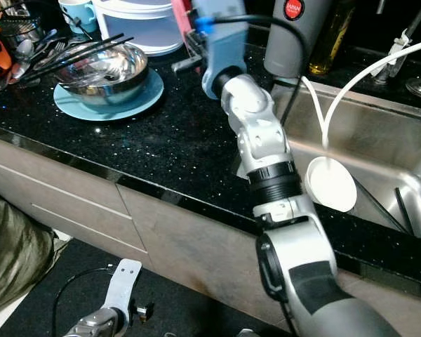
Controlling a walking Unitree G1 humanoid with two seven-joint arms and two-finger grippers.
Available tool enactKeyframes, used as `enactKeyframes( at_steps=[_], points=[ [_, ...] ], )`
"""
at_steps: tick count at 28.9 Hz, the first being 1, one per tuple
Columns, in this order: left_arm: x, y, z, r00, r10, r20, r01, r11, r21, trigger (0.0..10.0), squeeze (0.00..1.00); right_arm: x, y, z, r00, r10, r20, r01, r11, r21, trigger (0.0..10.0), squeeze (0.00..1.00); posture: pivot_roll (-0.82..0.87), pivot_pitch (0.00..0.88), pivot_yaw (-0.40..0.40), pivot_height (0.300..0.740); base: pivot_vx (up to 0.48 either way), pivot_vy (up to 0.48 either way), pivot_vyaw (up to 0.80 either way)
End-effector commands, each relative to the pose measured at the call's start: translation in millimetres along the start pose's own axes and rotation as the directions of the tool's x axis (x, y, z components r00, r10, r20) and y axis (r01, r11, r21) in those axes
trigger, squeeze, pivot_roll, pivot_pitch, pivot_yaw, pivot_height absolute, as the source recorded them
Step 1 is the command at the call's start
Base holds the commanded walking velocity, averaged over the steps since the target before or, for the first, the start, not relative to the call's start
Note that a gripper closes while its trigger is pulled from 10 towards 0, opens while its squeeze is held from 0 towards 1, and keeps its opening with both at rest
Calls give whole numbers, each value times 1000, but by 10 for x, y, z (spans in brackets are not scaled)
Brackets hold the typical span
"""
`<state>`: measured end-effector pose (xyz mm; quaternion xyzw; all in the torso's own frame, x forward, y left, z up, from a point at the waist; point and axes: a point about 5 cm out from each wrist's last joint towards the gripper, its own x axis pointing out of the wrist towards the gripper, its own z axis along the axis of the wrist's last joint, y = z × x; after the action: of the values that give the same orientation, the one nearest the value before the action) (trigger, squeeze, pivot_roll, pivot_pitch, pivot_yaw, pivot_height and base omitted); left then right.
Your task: Kitchen organization
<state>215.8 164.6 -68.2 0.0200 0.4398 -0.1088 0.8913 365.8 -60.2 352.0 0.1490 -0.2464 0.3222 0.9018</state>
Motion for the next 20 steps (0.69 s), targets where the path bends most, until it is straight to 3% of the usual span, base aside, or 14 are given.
enactKeyframes(
  at_steps=[1,3,6,9,15,20],
  points=[
    [-10,-2,-81,1000,-3,-29,3,1000,0,10000,0,-55,69,181,989,86,121,-106,979,173,0,0,4,133,-40,740,0,0,0],
    [-10,-3,-79,1000,-3,-29,3,1000,0,10000,0,-136,129,265,968,145,203,-200,938,282,0,0,7,134,-38,740,0,0,0],
    [-10,-3,-78,1000,-3,-28,3,1000,-1,10000,0,-207,184,298,952,192,237,-261,915,308,0,0,6,134,-37,740,0,0,0],
    [-9,-2,-75,1000,-4,-28,4,1000,0,10000,0,-359,276,310,933,246,262,-330,878,348,0,0,4,134,-35,740,0,0,-688],
    [-8,-4,-71,1000,-7,-29,7,1000,3,10000,0,-452,279,269,942,247,227,-320,864,388,0,0,-3,131,-29,740,0,0,-800],
    [-7,-8,-67,1000,-6,-27,6,1000,2,10000,0,-474,258,213,954,238,181,-291,881,373,0,0,0,132,-33,740,0,0,-800]
  ],
)
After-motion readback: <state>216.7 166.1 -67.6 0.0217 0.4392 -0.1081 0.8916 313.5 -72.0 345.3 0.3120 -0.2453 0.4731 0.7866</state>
